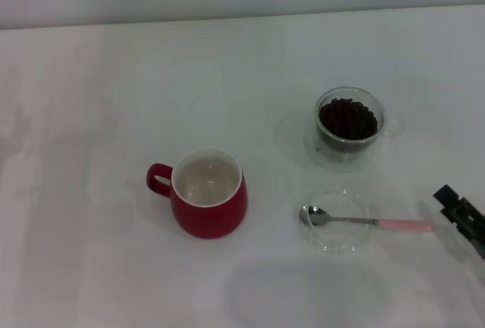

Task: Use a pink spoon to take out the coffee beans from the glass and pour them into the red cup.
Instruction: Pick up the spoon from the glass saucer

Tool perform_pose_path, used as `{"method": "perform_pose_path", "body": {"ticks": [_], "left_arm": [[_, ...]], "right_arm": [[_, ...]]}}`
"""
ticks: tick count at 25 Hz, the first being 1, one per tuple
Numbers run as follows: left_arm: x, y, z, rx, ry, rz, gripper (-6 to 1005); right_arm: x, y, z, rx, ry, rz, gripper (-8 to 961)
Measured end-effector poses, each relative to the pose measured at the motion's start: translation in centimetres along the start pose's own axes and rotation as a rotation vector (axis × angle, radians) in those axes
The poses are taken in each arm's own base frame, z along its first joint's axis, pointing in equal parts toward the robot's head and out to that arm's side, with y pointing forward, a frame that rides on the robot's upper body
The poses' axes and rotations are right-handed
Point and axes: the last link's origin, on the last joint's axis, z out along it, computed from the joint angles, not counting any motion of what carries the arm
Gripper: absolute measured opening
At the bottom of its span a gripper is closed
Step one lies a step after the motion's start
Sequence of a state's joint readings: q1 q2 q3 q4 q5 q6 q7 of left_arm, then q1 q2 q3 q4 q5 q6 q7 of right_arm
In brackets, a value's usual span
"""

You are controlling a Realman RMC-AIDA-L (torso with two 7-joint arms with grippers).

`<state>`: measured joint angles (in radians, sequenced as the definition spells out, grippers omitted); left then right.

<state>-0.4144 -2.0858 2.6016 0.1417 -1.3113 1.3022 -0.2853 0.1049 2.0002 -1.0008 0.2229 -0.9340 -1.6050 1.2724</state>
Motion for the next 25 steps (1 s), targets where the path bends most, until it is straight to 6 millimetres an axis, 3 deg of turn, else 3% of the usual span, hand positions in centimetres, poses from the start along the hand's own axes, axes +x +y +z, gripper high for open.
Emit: {"method": "perform_pose_path", "body": {"ticks": [10, 20, 25], "left_arm": [[0.1, 0.8, 0.4, -0.018, 0.008, -0.020, 895], [0.1, 0.9, 0.6, -0.021, 0.010, -0.022, 895], [0.2, 0.9, 0.6, -0.022, 0.012, -0.022, 894]], "right_arm": [[1.7, 0.5, -0.2, -0.025, 0.103, 0.009, 852], [1.8, 0.8, 0.9, -0.049, 0.131, -0.001, 851], [2.0, 0.9, 1.3, -0.054, 0.155, 0.000, 705]]}}
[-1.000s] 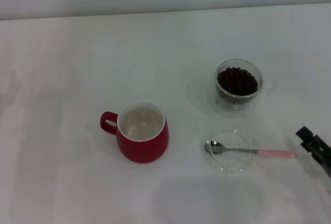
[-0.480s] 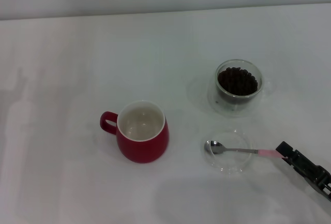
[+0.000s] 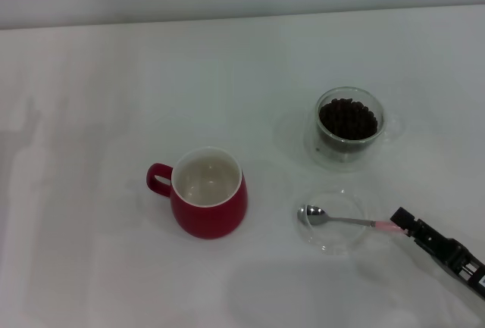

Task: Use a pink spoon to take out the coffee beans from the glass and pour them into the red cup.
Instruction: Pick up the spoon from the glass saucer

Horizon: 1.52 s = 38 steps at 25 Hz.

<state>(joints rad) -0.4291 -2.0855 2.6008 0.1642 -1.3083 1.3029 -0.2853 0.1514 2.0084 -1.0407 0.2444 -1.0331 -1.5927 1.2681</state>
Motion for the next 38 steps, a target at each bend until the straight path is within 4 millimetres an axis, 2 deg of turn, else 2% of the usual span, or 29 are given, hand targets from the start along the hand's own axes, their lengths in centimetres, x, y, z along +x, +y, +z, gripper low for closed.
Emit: {"method": "perform_pose_path", "body": {"ticks": [6, 12, 30, 36, 38], "left_arm": [[0.05, -0.03, 0.05, 0.001, 0.002, 0.000, 893], [0.06, 0.10, 0.15, -0.003, 0.003, -0.003, 894], [-0.02, 0.42, 0.16, -0.007, 0.002, -0.016, 893], [-0.05, 0.33, 0.05, -0.004, 0.001, -0.018, 892], [-0.05, 0.33, 0.04, -0.004, 0.001, -0.018, 892]], "right_arm": [[0.25, -0.21, 0.00, 0.014, 0.019, 0.002, 518], [0.37, -0.48, 0.04, 0.030, 0.042, -0.003, 520], [0.37, -0.44, -0.26, 0.022, 0.060, 0.001, 435], [0.31, -0.44, -0.25, 0.021, 0.059, 0.001, 359], [0.23, -0.45, -0.24, 0.021, 0.058, -0.001, 285]]}}
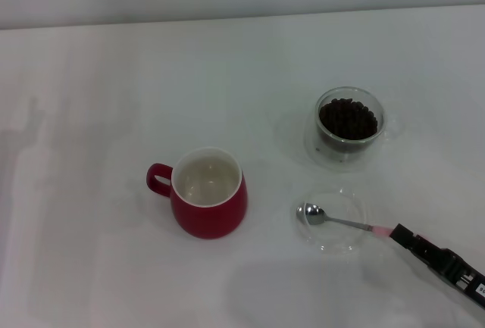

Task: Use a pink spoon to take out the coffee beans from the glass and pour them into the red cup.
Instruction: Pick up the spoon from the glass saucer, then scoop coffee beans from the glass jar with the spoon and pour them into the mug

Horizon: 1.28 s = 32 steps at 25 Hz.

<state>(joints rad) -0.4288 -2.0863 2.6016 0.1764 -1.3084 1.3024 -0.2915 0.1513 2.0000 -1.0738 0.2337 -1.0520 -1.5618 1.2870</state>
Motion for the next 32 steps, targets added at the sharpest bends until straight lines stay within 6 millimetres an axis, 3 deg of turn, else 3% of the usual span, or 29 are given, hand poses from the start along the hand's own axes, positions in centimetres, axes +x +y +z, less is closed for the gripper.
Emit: {"method": "perform_pose_path", "body": {"ticks": [3, 10, 19, 25, 32], "left_arm": [[0.0, 0.0, 0.0, -0.001, 0.001, 0.000, 892], [0.0, 0.0, 0.0, -0.001, 0.001, 0.001, 892], [0.1, -0.1, 0.0, 0.003, 0.003, 0.001, 894], [0.0, -0.1, 0.0, 0.000, 0.001, 0.002, 895], [-0.8, 0.8, -0.5, -0.068, -0.049, 0.026, 893]], "right_arm": [[-0.1, 0.0, 0.0, 0.000, -0.003, -0.003, 173], [-1.1, 0.2, -0.2, -0.027, -0.019, -0.009, 152], [-4.3, 0.9, 0.1, -0.110, -0.053, -0.071, 151], [-8.7, 3.3, 1.1, -0.280, -0.114, -0.196, 150], [-16.1, 7.0, 3.9, -0.438, -0.112, -0.456, 152]]}}
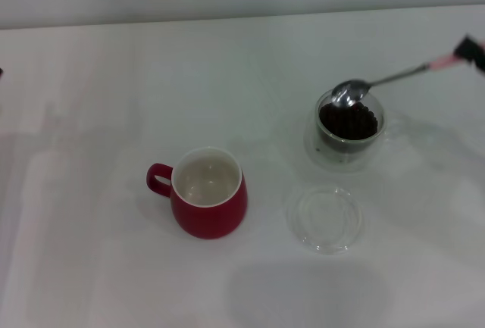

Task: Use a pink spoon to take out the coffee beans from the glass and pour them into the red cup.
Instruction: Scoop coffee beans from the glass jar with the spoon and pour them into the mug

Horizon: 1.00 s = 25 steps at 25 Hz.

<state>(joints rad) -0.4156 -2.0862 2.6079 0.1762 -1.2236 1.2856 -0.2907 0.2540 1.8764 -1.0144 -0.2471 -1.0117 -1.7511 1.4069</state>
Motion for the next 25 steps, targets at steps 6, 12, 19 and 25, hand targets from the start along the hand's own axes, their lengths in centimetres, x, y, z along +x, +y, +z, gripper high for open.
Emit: {"method": "perform_pose_path", "body": {"ticks": [6, 12, 19, 25], "left_arm": [[-0.7, -0.2, -1.0, -0.005, -0.037, 0.009, 893], [-1.3, -0.3, -1.3, -0.011, -0.077, 0.025, 892], [-1.4, -0.2, -1.3, -0.024, -0.087, 0.033, 892], [-1.5, -0.1, -1.4, -0.024, -0.090, 0.030, 893]], "right_arm": [[-4.8, -1.6, 3.2, -0.043, 0.134, -0.106, 155], [-6.8, -2.4, 5.5, -0.030, 0.290, -0.212, 159], [-7.1, -3.7, 6.6, 0.060, 0.408, -0.313, 163], [-5.8, -4.5, 6.7, 0.116, 0.482, -0.346, 166]]}}
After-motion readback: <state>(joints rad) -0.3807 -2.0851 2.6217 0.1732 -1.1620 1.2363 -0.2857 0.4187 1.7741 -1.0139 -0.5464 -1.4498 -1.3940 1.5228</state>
